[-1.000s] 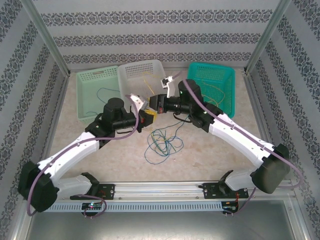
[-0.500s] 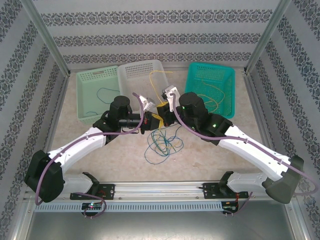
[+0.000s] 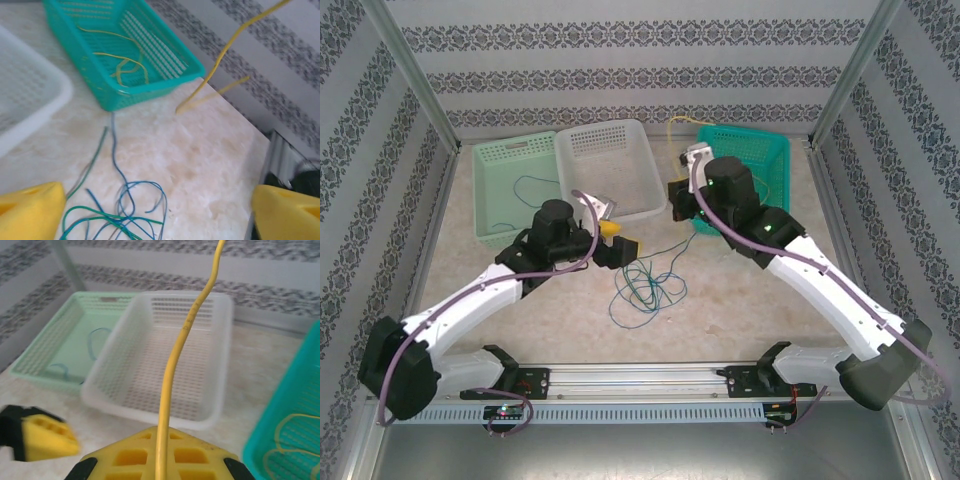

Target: Untangle the cables

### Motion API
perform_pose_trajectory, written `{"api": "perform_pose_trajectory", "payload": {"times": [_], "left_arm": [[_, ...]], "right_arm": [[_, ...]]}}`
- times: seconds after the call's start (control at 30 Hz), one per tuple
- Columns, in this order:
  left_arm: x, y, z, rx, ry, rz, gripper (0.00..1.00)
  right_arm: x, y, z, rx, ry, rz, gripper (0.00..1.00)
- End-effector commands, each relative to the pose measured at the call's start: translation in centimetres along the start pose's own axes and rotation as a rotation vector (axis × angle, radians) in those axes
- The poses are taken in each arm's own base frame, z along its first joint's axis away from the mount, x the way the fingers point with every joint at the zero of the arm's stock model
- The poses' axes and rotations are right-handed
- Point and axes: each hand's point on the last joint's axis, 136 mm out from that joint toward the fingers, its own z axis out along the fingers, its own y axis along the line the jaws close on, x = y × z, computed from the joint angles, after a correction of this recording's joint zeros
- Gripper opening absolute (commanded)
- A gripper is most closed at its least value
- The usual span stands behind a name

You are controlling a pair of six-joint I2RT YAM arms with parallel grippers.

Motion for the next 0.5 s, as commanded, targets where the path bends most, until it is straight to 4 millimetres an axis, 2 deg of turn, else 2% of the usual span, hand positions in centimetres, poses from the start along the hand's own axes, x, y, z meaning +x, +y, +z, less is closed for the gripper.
{"api": "perform_pose_trajectory", "payload": {"times": [0.0, 0.1, 0.23, 0.33, 0.47], "left_arm": [[-0.5, 2.7, -1.6, -0.18, -0.064, 0.003, 1.0], [-0.8, 2.1, -1.4, -0.13, -0.11, -0.024, 1.0], [-1.4, 1.6, 0.0, -0.058, -0.166, -0.151, 1.0], [-2.1, 1.6, 1.2, -0.054, -0.201, -0.229, 1.0], [-2.9, 0.9, 2.6, -0.027, -0.237, -0.332, 1.0]], "right_arm": [[-0.4, -1.6, -0.9, 0.072, 0.008, 0.079, 0.0], [-1.1, -3.0, -1.5, 0.111, -0.064, 0.211, 0.0], [-2.3, -4.3, -2.1, 0.111, -0.201, 0.415, 0.0], [-3.4, -4.6, -2.9, 0.099, -0.294, 0.508, 0.0], [-4.8, -4.0, -3.6, 0.067, -0.379, 0.527, 0.0]]}}
